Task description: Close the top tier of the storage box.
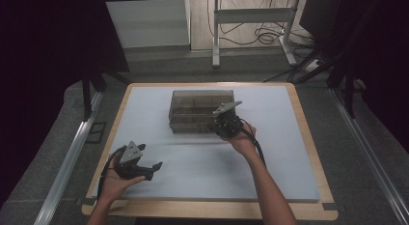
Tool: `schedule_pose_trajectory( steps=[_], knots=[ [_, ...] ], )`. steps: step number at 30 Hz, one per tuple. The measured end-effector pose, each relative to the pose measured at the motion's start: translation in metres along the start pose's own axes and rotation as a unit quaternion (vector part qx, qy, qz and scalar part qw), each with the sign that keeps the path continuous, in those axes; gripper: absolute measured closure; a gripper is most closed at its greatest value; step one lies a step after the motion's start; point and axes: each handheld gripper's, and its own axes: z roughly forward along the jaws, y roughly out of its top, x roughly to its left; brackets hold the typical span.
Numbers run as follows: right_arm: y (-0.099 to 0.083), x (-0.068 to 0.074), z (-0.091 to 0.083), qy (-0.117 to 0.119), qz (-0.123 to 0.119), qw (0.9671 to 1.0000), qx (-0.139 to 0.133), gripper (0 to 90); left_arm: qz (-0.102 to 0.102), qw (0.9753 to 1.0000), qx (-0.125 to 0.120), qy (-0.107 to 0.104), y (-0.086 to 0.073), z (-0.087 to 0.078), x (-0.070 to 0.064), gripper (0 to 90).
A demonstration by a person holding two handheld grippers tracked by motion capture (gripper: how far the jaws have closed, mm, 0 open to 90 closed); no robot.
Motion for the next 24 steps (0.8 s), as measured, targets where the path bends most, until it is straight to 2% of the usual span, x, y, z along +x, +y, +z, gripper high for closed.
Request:
schedule_pose_trajectory(
  steps=[21, 24],
  knots=[
    [0.003, -0.012, 0.007, -0.018, 0.021, 0.9996, -0.003, 88.4, -0.003, 1.0, -0.001, 0.0, -0.001, -0.001, 0.001, 8.4],
    [0.003, -0.013, 0.009, -0.026, 0.021, 0.9994, -0.001, 88.4, -0.004, 1.0, -0.002, 0.0, -0.001, -0.001, 0.001, 8.4]
  ],
)
